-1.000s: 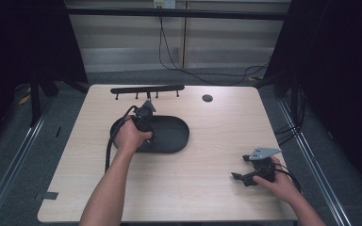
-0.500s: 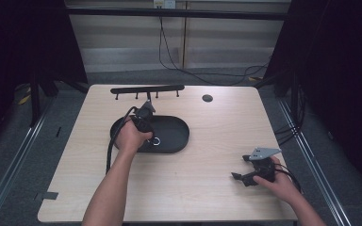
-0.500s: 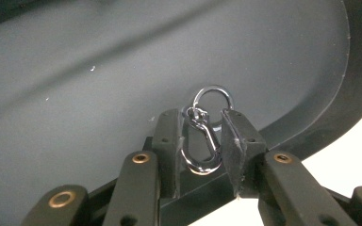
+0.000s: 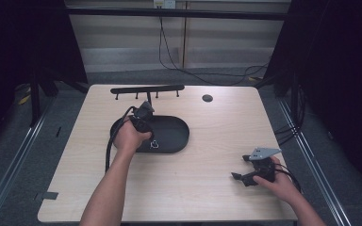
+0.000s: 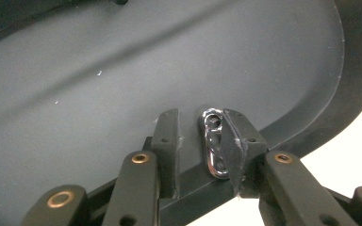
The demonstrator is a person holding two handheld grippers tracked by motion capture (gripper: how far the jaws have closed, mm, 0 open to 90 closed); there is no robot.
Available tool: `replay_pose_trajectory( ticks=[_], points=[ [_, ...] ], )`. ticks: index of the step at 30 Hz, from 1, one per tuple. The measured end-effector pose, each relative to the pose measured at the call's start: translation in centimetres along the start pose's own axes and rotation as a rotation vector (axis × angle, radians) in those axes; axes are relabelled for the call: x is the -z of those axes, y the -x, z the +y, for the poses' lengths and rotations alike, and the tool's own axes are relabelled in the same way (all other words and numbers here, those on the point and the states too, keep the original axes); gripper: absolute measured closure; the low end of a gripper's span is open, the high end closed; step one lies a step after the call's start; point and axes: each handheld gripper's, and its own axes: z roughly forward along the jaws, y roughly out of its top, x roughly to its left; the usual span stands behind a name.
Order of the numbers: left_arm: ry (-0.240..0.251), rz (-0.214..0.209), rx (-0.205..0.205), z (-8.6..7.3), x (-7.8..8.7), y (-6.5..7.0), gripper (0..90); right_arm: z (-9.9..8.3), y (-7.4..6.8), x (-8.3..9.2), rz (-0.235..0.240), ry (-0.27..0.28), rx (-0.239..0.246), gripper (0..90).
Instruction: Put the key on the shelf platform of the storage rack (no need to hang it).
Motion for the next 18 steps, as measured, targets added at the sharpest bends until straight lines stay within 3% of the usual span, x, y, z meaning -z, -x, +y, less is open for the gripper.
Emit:
replay_pose_trajectory(
  ticks=[18],
  points=[
    [0.011, -0.005, -0.015, -1.0, 1.1, 0.2, 54.3, 0.0, 0.0, 0.0, 0.0, 0.0, 0.0, 11.4]
  ],
)
